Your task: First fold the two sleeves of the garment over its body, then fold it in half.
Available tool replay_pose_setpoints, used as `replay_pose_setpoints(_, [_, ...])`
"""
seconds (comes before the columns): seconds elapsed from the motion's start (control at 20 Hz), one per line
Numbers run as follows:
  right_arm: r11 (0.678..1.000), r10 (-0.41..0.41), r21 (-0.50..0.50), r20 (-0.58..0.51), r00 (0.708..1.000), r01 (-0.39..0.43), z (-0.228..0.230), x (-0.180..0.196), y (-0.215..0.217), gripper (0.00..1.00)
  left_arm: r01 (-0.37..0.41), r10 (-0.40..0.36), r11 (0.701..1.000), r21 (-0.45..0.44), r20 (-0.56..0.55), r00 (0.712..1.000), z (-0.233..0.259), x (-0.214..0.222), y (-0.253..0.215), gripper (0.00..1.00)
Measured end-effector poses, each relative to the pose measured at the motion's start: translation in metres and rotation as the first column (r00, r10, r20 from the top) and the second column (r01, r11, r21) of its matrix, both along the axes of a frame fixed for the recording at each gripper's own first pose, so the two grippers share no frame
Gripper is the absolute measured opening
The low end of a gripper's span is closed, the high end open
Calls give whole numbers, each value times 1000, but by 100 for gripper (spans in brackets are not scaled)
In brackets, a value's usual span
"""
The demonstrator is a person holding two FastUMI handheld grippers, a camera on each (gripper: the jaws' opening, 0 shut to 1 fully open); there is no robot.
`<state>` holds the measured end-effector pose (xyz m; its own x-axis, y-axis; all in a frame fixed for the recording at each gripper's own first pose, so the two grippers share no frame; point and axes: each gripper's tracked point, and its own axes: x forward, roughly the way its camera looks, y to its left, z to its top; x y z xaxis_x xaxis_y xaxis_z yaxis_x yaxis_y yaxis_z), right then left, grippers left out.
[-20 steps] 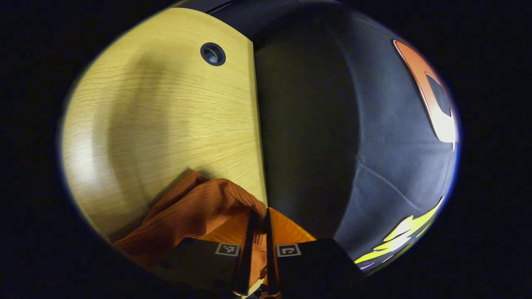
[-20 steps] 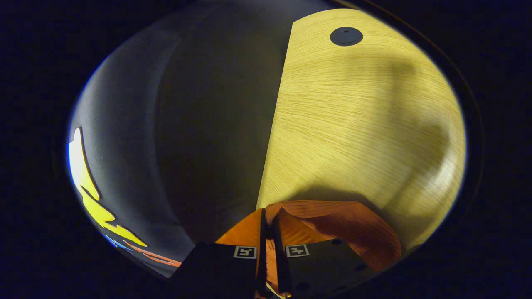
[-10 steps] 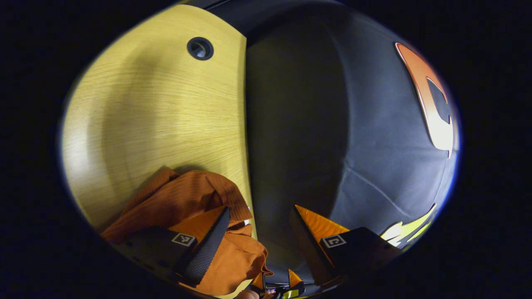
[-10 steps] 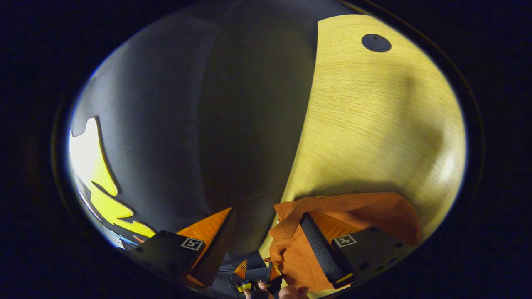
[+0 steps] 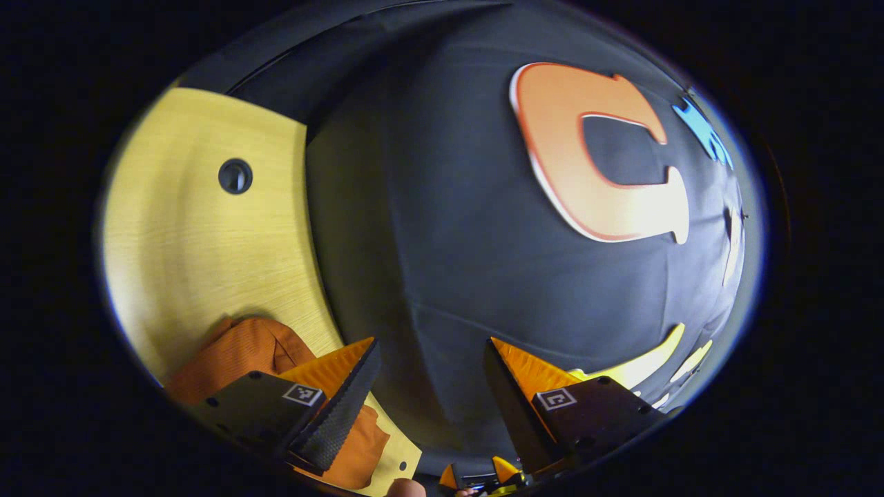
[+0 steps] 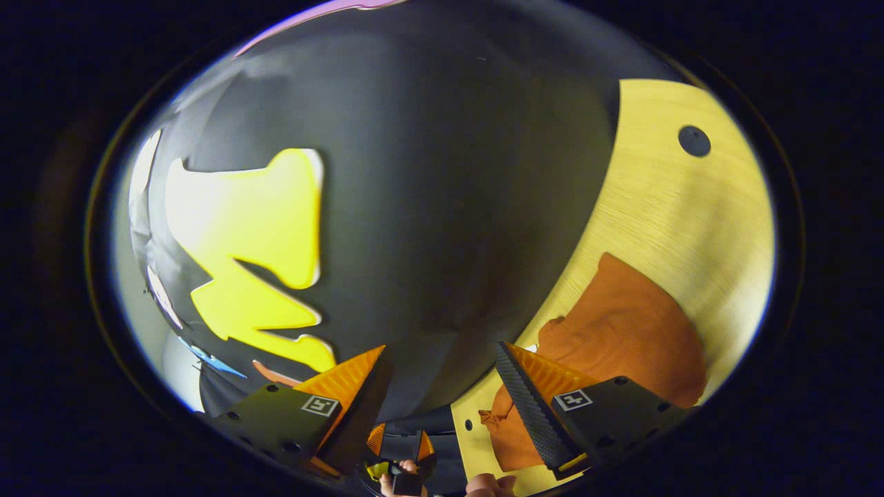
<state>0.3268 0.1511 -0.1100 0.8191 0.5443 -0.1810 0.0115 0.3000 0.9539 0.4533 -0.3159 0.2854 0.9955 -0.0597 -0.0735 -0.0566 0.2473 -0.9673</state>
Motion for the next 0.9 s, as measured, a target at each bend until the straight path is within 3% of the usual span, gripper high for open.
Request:
replay_pose_setpoints(0.15, [989, -7, -148, 110, 994, 23, 43, -33, -14, 96, -35, 40, 973, 228, -19, 999, 13, -44, 6, 96])
replay_pose_setpoints(0.25, [953, 1, -298, 176, 984, 53, 61, -58, -27, 96, -51, 64, 913, 404, -19, 998, 25, -77, 15, 96])
replay_pose_setpoints(0.35, [906, 23, -414, 246, 969, 84, 78, -86, -35, 97, -62, 96, 805, 590, -27, 995, 27, -111, 25, 97])
replay_pose_setpoints(0.45, [854, 48, -506, 310, 950, 122, 92, -111, -42, 97, -59, 126, 671, 739, -35, 991, 31, -140, 30, 97])
replay_pose_setpoints(0.55, [787, 80, -594, 368, 927, 168, 97, -138, -44, 96, -46, 148, 549, 835, -43, 988, 34, -168, 31, 98])
replay_pose_setpoints(0.65, [706, 109, -675, 406, 907, 217, 93, -165, -50, 96, -39, 159, 458, 888, -39, 987, 34, -195, 30, 98])
replay_pose_setpoints(0.75, [609, 161, -754, 421, 893, 245, 82, -189, -53, 97, -25, 152, 409, 912, -42, 988, 37, -218, 18, 98])
replay_pose_setpoints(0.9, [517, 225, -822, 402, 887, 241, 66, -228, -59, 98, -15, 144, 426, 905, -52, 988, 28, -247, 4, 98])
